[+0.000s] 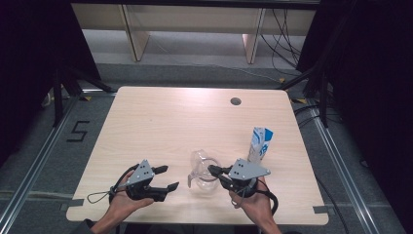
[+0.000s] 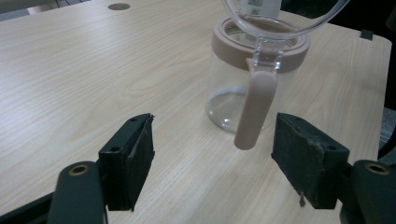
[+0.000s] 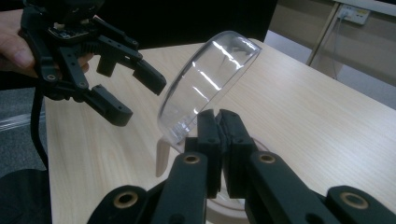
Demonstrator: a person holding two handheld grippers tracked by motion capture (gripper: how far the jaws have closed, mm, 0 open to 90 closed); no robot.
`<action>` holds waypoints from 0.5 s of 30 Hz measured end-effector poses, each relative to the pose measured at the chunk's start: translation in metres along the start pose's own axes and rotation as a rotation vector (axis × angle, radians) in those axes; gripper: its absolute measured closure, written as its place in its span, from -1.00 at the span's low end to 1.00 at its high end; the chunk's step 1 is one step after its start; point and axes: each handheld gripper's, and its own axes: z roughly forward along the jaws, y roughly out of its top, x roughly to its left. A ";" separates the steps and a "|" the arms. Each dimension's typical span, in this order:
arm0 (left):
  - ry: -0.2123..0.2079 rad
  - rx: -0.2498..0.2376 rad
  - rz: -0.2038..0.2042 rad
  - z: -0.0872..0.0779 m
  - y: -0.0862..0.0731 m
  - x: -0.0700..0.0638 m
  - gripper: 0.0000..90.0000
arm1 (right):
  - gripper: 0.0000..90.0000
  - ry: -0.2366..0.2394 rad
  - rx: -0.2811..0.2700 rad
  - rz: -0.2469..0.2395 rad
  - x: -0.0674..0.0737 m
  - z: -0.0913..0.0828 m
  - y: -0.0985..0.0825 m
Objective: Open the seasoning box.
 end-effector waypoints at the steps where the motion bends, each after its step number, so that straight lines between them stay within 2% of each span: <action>1: -0.008 -0.004 0.002 0.000 -0.001 0.002 -0.36 | 0.96 -0.003 -0.015 -0.013 0.000 0.001 0.000; 3: 0.006 -0.005 -0.011 -0.001 -0.003 0.002 -0.37 | 0.96 0.002 -0.012 -0.022 0.002 0.002 0.001; 4: 0.009 0.006 -0.004 -0.002 -0.003 0.002 -0.38 | 0.96 0.020 -0.011 -0.021 0.002 0.002 0.002; 6: 0.007 0.008 -0.012 -0.001 -0.004 0.002 -0.39 | 0.96 0.007 -0.017 -0.032 0.004 0.003 0.002; 7: 0.000 0.002 -0.007 -0.001 -0.005 0.002 -0.40 | 0.96 0.026 -0.006 -0.029 0.005 0.003 0.003; 15: 0.001 0.008 -0.017 -0.001 -0.006 0.004 -0.44 | 0.95 0.051 -0.007 -0.038 0.013 0.008 0.002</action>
